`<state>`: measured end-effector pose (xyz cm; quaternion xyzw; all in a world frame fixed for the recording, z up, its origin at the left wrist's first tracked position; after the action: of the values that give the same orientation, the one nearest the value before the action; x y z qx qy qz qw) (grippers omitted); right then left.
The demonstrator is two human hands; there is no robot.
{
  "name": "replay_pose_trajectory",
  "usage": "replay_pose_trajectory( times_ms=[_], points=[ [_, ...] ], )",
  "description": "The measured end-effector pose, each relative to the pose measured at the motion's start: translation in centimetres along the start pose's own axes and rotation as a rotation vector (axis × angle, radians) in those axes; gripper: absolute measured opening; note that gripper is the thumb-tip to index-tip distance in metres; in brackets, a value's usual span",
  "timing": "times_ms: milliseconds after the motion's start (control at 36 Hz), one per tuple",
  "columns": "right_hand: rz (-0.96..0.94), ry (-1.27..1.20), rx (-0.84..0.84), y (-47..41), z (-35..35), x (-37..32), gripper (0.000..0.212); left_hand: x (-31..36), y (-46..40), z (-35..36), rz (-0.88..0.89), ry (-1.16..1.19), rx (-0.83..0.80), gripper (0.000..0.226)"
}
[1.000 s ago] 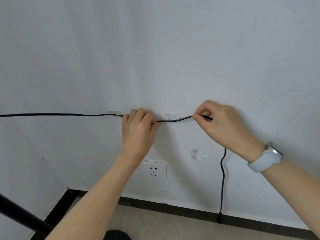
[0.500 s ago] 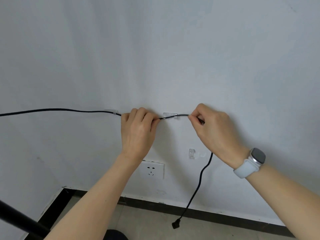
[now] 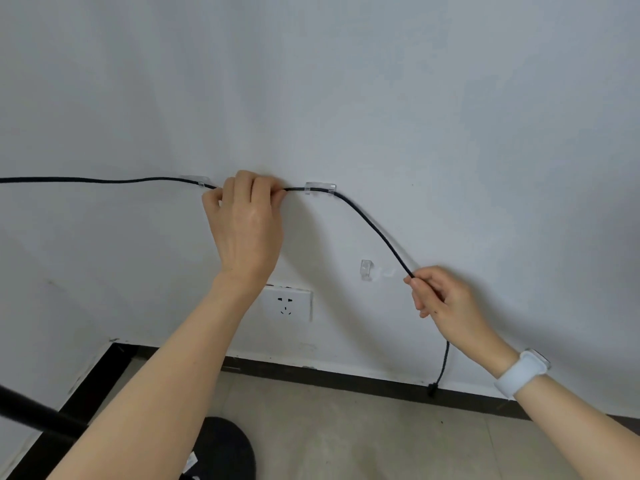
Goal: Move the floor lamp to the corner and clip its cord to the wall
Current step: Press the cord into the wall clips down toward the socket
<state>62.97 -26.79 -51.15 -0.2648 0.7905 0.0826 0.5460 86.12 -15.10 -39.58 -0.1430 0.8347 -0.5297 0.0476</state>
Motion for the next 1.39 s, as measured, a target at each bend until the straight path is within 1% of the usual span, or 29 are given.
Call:
replay_pose_trajectory(
  times_ms=[83,167,222,278,361,389,444,500,528,639,694,778,833,889,972,1056,1111,1167,1222,1306,1389],
  points=[
    [0.073,-0.03,-0.052,0.2,0.8,1.1,0.03,0.2,0.8,0.1,-0.068,0.059,-0.008,0.014],
    [0.151,-0.058,-0.087,0.5,1.6,2.0,0.03,0.6,2.4,0.2,-0.141,0.158,-0.046,0.017],
    [0.196,-0.081,-0.089,0.7,2.1,2.4,0.03,1.3,4.0,0.1,-0.171,0.231,-0.087,0.013],
    [0.231,-0.103,-0.098,0.8,2.9,2.7,0.029,2.6,5.5,0.5,-0.186,0.344,-0.195,0.01],
    [0.268,-0.118,-0.095,0.1,4.1,2.8,0.024,4.9,6.8,2.3,-0.239,0.55,-0.397,0.012],
    [0.275,-0.12,-0.085,-0.2,4.4,2.7,0.024,5.6,6.9,2.9,-0.259,0.581,-0.443,0.013],
    [0.287,-0.118,-0.062,-0.9,4.7,2.6,0.03,6.6,6.9,3.8,-0.291,0.605,-0.486,0.014],
    [0.291,-0.113,-0.055,-1.2,5.0,2.5,0.038,6.8,6.9,4.4,-0.331,0.588,-0.466,0.014],
    [0.292,-0.107,-0.054,-1.3,5.1,2.5,0.038,6.7,6.9,4.7,-0.352,0.563,-0.439,0.014],
    [0.292,-0.071,-0.018,-1.8,4.6,2.5,0.025,6.7,6.8,5.0,-0.373,0.466,-0.361,0.014],
    [0.278,-0.063,0.033,-2.0,3.8,2.7,0.026,7.1,6.7,5.1,-0.357,0.456,-0.338,0.014],
    [0.208,-0.029,0.092,-1.6,3.0,3.2,0.027,7.5,6.9,5.2,-0.358,0.453,-0.319,0.015],
    [0.176,-0.026,0.107,-0.9,3.1,4.4,0.022,7.7,6.9,5.2,-0.366,0.447,-0.315,0.017],
    [0.181,-0.051,0.103,0.2,3.7,6.3,0.017,7.6,7.0,5.3,-0.388,0.456,-0.318,0.018],
    [0.227,-0.027,0.056,1.4,5.1,9.1,0.02,7.2,6.9,5.3,-0.389,0.455,-0.313,0.019],
    [0.263,0.018,0.035,1.2,6.2,10.0,0.022,6.8,7.0,5.1,-0.391,0.473,-0.307,0.02],
    [0.289,0.012,-0.004,0.5,7.2,9.6,0.023,6.3,7.6,5.2,-0.412,0.548,-0.319,0.018],
    [0.337,-0.042,-0.058,-0.1,8.4,9.1,0.026,5.5,8.8,5.4,-0.422,0.615,-0.363,0.012],
    [0.408,-0.137,-0.084,-0.4,9.2,8.9,0.027,4.6,10.8,5.7,-0.397,0.619,-0.438,0.006],
    [0.492,-0.288,-0.101,-0.2,9.8,8.7,0.023,3.0,13.9,6.1,-0.396,0.586,-0.514,0.009],
    [0.431,-0.292,-0.069,-0.2,9.6,8.2,0.028,1.9,15.7,6.3,-0.408,0.575,-0.55,0.011]
  ],
)
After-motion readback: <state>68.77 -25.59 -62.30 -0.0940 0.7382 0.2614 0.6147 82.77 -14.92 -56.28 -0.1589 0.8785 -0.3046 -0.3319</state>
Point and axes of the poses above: each hand's wrist, its own y-axis away from the middle knuckle, its own z-axis out of the palm, x = y × z, the point moved 6 cm from there along -y, towards the middle knuckle, and after that the axes turned 7 degrees about z, right-handed, at the moved point
